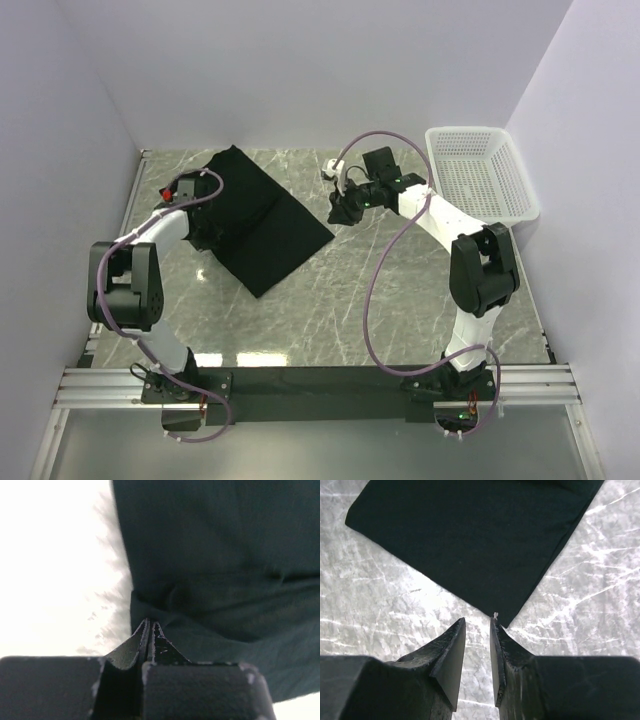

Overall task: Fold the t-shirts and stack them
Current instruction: Fold the tshirt

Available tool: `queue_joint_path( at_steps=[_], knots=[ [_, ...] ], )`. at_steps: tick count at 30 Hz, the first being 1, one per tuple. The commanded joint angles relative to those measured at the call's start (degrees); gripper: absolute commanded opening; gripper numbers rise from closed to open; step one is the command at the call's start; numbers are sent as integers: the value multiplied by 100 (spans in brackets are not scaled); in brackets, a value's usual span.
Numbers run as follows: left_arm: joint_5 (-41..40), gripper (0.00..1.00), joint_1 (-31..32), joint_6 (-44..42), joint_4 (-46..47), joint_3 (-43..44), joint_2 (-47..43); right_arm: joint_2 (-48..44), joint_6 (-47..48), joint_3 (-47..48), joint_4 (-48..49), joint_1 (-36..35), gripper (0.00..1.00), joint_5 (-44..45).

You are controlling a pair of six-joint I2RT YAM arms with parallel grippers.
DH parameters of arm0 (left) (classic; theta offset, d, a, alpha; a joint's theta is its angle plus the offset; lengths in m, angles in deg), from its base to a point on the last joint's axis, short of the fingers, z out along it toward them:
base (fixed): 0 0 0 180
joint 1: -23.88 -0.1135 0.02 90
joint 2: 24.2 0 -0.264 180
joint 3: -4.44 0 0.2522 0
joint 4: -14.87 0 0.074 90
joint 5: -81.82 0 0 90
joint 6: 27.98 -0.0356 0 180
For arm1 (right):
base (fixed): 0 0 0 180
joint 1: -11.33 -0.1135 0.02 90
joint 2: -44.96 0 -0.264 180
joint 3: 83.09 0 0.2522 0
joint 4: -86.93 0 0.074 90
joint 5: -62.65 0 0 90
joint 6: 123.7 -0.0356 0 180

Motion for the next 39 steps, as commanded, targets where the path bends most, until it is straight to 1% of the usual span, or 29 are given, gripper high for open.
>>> queue_joint_path(
  at_steps=[1, 2, 3, 5, 6, 8, 9, 11, 12, 13, 14, 15, 16, 17, 18, 20, 22, 25, 27, 29, 31, 33, 35, 36, 39],
  knots=[
    [-563, 1, -221, -77, -38, 382, -71, -345, 103, -51, -63, 59, 33, -68],
    [-564, 1, -230, -95, -30, 409, -62, -354, 103, -60, -63, 50, 33, -68],
    [-573, 4, -378, -104, -29, 487, -10, -354, 112, -69, -63, 50, 33, -68],
    [-521, 9, -459, -174, -38, 567, 96, -354, 112, -77, -63, 68, 33, -76],
    [-512, 14, -529, -191, -38, 654, 201, -354, 121, -77, -71, 68, 33, -68],
    [-381, 20, -573, -244, 23, 708, 246, -354, 138, -69, -106, 77, 33, -50],
    [-336, 25, -599, -262, 41, 760, 202, -345, 173, -69, -133, 68, 33, -41],
    [-231, 31, -591, -402, 189, 778, 53, -293, 471, -7, -369, 68, 33, -59],
    [-39, 33, -600, -455, 251, 717, -209, -249, 681, 63, -553, 68, 33, -137],
    [102, 34, -591, -568, 339, 647, -385, -153, 1223, 211, -981, 68, 33, -182],
    [286, 35, -591, -613, 470, 533, -579, -99, 1489, 265, -1168, 68, 33, -208],
    [584, 36, -591, -622, 689, 297, -981, -73, 1709, 291, -1283, 77, 33, -217],
    [848, 36, -591, -631, 804, 173, -1141, -29, 2034, 327, -1441, 77, 33, -235],
    [1051, 36, -582, -622, 866, 67, -1265, -11, 2159, 344, -1495, 68, 33, -252],
    [1497, 34, -591, -561, 884, -82, -1362, 24, 2273, 371, -1539, 68, 33, -278],
    [1948, 32, -556, -482, 1025, -293, -1363, 112, 2266, 450, -1539, 59, 33, -366],
    [2369, 31, -389, -438, 1323, -566, -1249, 225, 2117, 502, -1443, 59, 33, -410],
    [2625, 29, -21, -428, 1604, -619, -872, 349, 1958, 564, -1364, 24, 32, -419],
    [2635, 27, 216, -429, 1667, -375, -408, 367, 1870, 555, -1302, 15, 32, -428],
    [2583, 25, 340, -464, 1676, -7, 110, 349, 1826, 503, -1232, 15, 32, -402],
    [2582, 24, 428, -455, 1684, 232, 437, 323, 1756, 468, -1179, 15, 32, -375],
    [2390, 22, 481, -446, 1579, 593, 851, 297, 1729, 433, -1188, 15, 32, -332],
    [2153, 21, 481, -412, 1335, 917, 1053, 218, 1712, 327, -1127, 24, 32, -331],
    [1873, 20, 481, -403, 1255, 1015, 1193, 183, 1686, 283, -1091, 15, 32, -305],
    [1485, 19, 403, -297, 1043, 1279, 1405, 77, 1676, 134, -1012, 24, 32, -279]
  ],
)
